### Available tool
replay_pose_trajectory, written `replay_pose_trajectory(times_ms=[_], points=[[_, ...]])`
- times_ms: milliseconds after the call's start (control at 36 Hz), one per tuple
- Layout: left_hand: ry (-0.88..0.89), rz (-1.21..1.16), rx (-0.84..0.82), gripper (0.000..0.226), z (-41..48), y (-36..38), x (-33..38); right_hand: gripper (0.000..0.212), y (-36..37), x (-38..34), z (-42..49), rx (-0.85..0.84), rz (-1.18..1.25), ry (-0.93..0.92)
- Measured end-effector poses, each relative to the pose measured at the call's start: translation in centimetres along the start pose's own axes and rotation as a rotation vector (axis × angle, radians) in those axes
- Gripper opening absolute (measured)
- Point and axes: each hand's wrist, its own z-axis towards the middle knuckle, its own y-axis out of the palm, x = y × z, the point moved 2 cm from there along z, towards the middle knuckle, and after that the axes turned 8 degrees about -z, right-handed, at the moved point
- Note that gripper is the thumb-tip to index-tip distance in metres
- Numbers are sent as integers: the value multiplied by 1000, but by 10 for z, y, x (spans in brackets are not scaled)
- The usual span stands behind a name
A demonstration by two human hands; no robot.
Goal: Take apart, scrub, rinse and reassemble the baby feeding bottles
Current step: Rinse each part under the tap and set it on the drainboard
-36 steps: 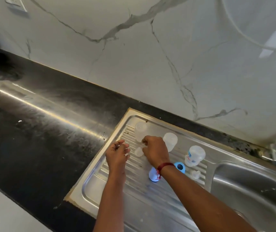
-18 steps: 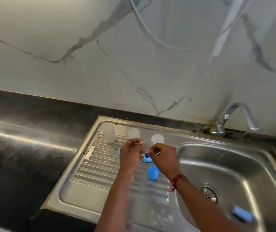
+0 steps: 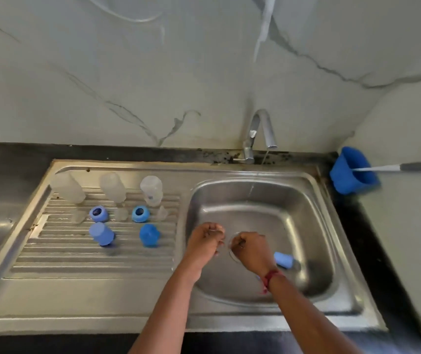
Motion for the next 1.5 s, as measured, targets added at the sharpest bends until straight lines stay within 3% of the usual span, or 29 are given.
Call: replay_pose_trajectory(times_ms=[194,306,444,611,750,806,889,944,1000,1139,1222,1333,1389,1500], points=[[-62,69,-3,10,10,36,-19,25,1,73,15,-206,-290,50],[-71,37,46,14,23,41,-26,45,14,103,27,-377,-304,59],[-78,-5,133,16,36,38,-38,44,38,119,35,-512,-384,-48],[-80,-106,189,16,52,39,-43,40,61,120,36,-472,-736,-152],[-99,-201,213,14,60,40,-42,35,67,125,33,-501,-756,-143],[-95,-215,215,14,62,40,-43,33,58,124,40,-508,-645,-141],[-80,-228,230,12,63,39,-40,5,41,117,62,-519,-224,-137],[-71,-231,240,12,64,37,-37,11,28,111,81,-394,-17,-78],[-51,-211,236,12,65,36,-34,36,13,104,97,-249,239,-12],[5,-140,196,11,74,35,-19,56,-32,83,132,-106,676,11],[30,-124,171,8,83,42,-4,52,-48,69,144,-103,814,47],[60,-44,109,29,106,55,9,19,-60,57,149,-207,880,104],[108,36,79,29,118,62,12,34,-62,55,151,-237,876,158],[219,191,-27,60,132,80,21,57,-64,56,153,-262,814,211]])
